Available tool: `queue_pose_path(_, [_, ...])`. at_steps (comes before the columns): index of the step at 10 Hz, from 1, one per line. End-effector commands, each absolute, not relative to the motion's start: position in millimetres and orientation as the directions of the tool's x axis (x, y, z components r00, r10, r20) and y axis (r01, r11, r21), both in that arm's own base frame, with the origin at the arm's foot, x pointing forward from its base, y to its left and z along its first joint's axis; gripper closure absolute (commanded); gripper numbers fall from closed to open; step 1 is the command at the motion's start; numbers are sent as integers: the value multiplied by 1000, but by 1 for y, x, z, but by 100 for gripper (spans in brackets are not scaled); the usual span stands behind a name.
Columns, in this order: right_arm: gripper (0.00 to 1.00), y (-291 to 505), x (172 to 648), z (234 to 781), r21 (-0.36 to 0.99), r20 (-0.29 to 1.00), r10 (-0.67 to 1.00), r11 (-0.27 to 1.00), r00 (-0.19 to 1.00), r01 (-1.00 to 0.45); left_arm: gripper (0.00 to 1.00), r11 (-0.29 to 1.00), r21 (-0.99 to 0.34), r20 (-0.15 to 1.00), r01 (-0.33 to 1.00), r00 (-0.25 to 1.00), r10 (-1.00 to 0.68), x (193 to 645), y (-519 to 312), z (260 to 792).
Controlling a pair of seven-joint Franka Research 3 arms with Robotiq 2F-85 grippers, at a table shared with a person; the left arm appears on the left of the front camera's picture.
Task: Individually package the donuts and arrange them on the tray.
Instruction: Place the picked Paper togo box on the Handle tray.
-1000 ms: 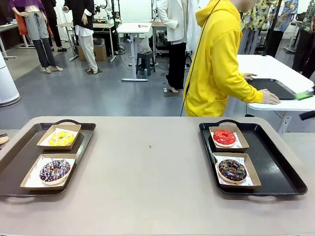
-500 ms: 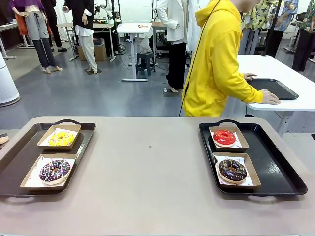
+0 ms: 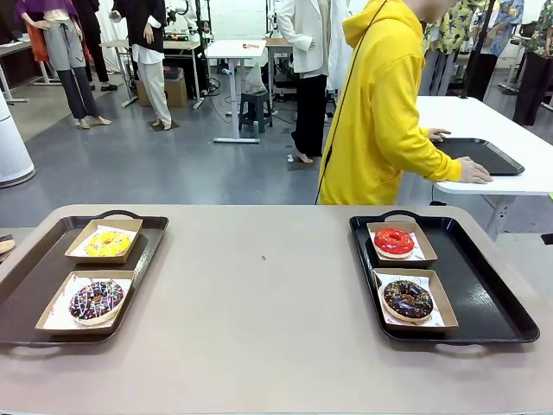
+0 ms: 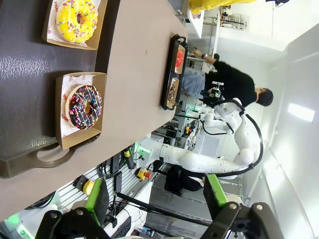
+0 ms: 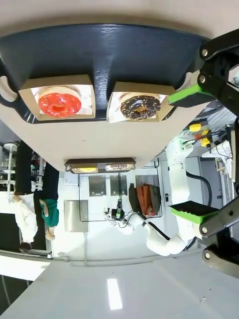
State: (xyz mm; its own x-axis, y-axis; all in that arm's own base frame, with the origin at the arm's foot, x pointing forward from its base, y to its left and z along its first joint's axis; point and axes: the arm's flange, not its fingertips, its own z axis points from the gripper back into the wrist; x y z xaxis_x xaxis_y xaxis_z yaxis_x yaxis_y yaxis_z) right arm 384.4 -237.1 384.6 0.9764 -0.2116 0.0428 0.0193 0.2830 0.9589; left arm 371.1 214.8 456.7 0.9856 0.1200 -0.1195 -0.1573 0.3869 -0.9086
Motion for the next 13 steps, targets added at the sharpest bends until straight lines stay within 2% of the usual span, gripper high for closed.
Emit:
queue_pose_path(1, [1,-235,377,386,959,38,-199,283,979,20,0,401,-905,-107,-142,988,108,366,215,457])
queue_pose_path(13, [1,-235,377,386,959,38,-199,283,979,20,0,401,-905,-107,-142,988,108,366,215,457])
